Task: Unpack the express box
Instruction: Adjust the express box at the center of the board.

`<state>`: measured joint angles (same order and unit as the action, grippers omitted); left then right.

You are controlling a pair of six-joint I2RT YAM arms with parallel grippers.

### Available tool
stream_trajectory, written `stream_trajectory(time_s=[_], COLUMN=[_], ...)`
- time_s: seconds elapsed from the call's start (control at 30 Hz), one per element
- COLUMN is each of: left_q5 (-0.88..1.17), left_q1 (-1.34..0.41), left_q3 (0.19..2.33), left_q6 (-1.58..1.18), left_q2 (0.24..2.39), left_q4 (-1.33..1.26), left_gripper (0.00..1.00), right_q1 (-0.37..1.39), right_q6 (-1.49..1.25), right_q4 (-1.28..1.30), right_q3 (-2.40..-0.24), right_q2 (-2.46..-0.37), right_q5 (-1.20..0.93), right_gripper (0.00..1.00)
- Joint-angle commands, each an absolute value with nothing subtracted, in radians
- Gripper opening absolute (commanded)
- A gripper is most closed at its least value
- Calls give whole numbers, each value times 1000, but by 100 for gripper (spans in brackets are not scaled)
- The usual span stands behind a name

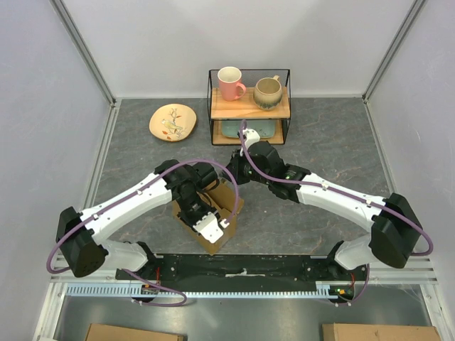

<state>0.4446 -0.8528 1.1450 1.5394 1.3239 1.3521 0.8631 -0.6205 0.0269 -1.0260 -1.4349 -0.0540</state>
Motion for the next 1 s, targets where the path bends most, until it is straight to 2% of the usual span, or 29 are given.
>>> stream_trajectory(time_s=[0.0, 0.17, 0.23, 0.4, 0.57, 0.67, 0.8, 0.97], left_q5=[492, 474, 448, 347, 325, 292, 258, 239], left_q1=[-867, -868, -874, -879, -879, -881, -881, -881], left_q3=[1126, 1034, 994, 899, 841, 808, 790, 787], left_q6=[1431, 1341, 1300, 1201, 1115, 1092, 1066, 1051], left_q2=[1264, 1187, 1145, 1098, 1060, 1049, 1045, 1052], left_q4=[1348, 1228, 1175, 956, 887, 850, 825, 813], left_gripper=[38, 41, 50, 52, 50, 48, 47, 46], right_q1=[871, 819, 816, 816, 816, 818, 824, 873], right_q6=[-534, -434, -423, -539, -682, -747, -839, -851], right_q4=[154, 279, 333, 327, 198, 118, -111, -284], right_q3=[-1130, -1138, -1134, -999, -823, -717, -542, -492], right_q2=[-1349, -1171, -1131, -947, -683, -605, -610, -733], right_q5=[89, 239, 255, 169, 40, -35, -98, -110], right_gripper=[0, 0, 0, 0, 0, 0, 0, 0])
